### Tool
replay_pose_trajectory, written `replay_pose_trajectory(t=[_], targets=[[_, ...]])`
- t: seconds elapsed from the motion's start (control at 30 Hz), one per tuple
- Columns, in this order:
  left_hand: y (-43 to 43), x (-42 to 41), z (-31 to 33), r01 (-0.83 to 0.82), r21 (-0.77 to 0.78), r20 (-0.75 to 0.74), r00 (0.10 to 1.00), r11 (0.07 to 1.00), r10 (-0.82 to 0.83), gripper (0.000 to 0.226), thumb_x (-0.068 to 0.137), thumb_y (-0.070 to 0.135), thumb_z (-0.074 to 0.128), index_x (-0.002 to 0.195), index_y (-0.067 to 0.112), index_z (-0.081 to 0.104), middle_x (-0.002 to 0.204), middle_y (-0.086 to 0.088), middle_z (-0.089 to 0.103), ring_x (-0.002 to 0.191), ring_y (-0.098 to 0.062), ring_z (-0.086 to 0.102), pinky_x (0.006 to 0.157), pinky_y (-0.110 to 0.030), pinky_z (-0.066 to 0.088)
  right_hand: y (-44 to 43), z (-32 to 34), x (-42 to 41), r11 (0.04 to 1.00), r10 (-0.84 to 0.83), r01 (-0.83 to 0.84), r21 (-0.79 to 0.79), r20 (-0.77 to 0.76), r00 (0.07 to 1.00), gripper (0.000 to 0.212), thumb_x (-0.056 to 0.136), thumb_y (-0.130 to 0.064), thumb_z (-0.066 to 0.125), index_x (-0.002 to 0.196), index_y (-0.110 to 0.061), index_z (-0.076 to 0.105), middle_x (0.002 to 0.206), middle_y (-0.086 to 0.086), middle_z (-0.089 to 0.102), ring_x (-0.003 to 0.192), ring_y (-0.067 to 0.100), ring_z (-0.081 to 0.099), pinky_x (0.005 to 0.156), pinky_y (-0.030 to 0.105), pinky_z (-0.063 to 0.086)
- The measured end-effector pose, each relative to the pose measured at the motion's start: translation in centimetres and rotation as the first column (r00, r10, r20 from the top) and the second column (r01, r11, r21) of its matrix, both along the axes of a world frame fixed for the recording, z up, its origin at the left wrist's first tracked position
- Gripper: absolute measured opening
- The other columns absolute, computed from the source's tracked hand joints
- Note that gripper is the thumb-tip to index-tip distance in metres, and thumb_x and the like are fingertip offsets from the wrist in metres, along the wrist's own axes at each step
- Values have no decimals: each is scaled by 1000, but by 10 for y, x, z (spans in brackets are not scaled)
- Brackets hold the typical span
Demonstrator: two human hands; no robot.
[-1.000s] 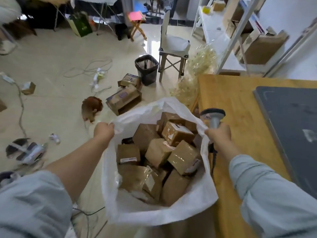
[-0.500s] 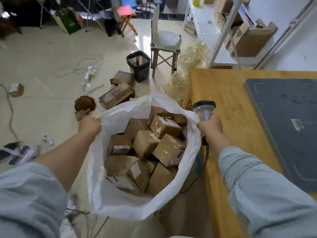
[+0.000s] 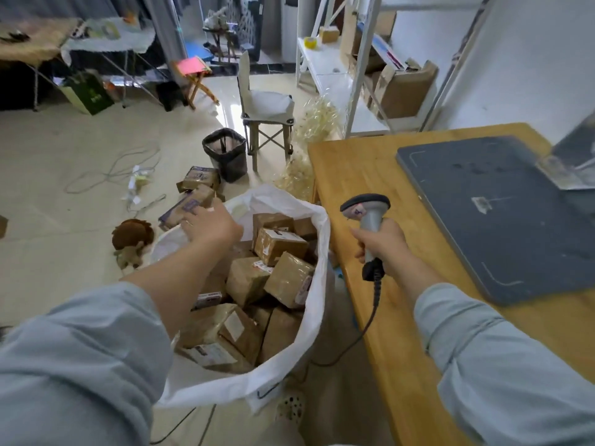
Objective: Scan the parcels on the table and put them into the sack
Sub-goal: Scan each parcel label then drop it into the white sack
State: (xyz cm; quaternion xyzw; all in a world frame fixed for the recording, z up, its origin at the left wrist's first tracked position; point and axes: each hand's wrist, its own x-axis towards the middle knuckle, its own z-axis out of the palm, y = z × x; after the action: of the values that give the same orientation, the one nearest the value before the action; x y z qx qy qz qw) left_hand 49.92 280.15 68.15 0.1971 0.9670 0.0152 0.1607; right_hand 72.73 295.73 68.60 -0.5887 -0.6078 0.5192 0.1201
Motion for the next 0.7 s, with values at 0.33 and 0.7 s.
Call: replay_pose_trajectory(t=[0.33,0.7], targets=[[71,246,47,553,42,-73,832,832,-550,53,92,40,52,138,18,36,139,-15,44,133,-34,35,113,-49,23,-59,65,199,844,-490,299,-444,-415,767,18,86,-19,66,90,-3,59,64,11,56,44,19,54,46,25,46],[108,527,58,912,149,-92,398,383,-913,50,93,37,52,135,12,41,129,-12,56,121,-32,50,102,-42,36,-109,86,479,532,-817,571,-625,-556,153,17,89,-24,58,98,-11,51,64,5,54,36,12,42,38,17,37]])
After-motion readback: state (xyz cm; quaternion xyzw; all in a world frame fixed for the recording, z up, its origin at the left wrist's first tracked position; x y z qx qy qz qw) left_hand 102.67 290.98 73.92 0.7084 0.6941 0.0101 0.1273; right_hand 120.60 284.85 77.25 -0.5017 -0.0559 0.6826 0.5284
